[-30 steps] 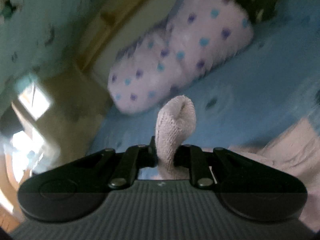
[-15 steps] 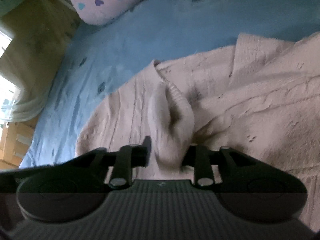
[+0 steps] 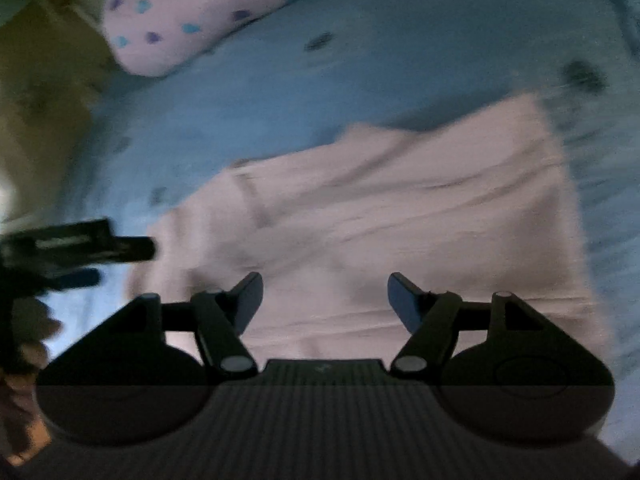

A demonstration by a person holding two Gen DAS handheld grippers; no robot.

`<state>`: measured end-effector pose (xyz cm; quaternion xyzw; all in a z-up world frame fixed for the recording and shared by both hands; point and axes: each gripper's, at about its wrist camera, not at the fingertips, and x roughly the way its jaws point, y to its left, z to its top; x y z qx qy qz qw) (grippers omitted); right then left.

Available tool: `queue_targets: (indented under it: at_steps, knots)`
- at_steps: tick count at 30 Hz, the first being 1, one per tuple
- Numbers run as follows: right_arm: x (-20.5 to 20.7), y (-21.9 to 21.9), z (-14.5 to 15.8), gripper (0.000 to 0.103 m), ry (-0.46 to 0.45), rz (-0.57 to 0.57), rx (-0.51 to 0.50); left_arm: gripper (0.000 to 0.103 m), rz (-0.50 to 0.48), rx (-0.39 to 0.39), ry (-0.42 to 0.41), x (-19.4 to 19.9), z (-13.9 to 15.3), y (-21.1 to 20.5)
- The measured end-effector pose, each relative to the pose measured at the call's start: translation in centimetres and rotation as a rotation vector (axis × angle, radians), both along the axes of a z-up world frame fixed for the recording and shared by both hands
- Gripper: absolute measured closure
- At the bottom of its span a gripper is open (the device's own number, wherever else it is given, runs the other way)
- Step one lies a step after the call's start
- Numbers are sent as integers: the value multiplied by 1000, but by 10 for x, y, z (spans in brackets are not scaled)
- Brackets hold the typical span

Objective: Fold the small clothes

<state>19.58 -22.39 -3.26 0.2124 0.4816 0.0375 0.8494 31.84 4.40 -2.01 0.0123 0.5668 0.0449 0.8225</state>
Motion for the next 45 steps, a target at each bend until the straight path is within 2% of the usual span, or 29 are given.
queue_targets:
  at_steps: [5, 9, 16, 19, 21, 22, 23, 24, 26, 27, 29, 35, 38, 42, 45]
  knots:
    - [-12, -46, -11, 32, 76, -118, -124, 0, 17, 17, 50, 1, -37, 0]
    - [-21, -68, -18, 32, 114, -182, -150, 0, 32, -7, 66, -2, -57, 7]
    - [-34, -61, -26, 32, 136, -203, -214, 0, 80, -85, 92, 11, -70, 16]
    - [-45, -52, -28, 32, 135, -229, -252, 2, 44, -99, 87, 16, -68, 14]
    - [-49, -44, -30, 32, 138, -237, -283, 12, -23, -114, 66, 16, -65, 12]
    - [-50, -41, -33, 33, 143, -242, -297, 24, -58, -127, 57, 16, -63, 11]
    - [-50, -38, -35, 33, 152, -254, -312, 41, -95, -152, 51, 15, -61, 10]
    - [-51, -36, -37, 33, 159, -264, -320, 52, -126, -178, 52, 16, -58, 9]
    - [-50, -32, -41, 33, 172, -282, -332, 83, -154, -175, 38, 16, -51, 8]
    - [-49, -30, -42, 33, 178, -290, -339, 86, -165, -187, 32, 16, -47, 10]
    - [-48, -26, -42, 33, 183, -300, -350, 87, -172, -227, 23, 14, -40, 17]
    - [-48, -19, -41, 33, 189, -300, -358, 87, -163, -220, 22, 7, -36, 32]
    - [-47, -20, -45, 33, 203, -281, -370, 87, -183, -164, 16, 6, -38, 32]
    - [-44, -23, -46, 32, 221, -263, -355, 85, -232, -103, 58, 12, -45, 26]
    - [-40, -29, -37, 33, 229, -233, -319, 73, -251, -70, 71, 19, -36, 18]
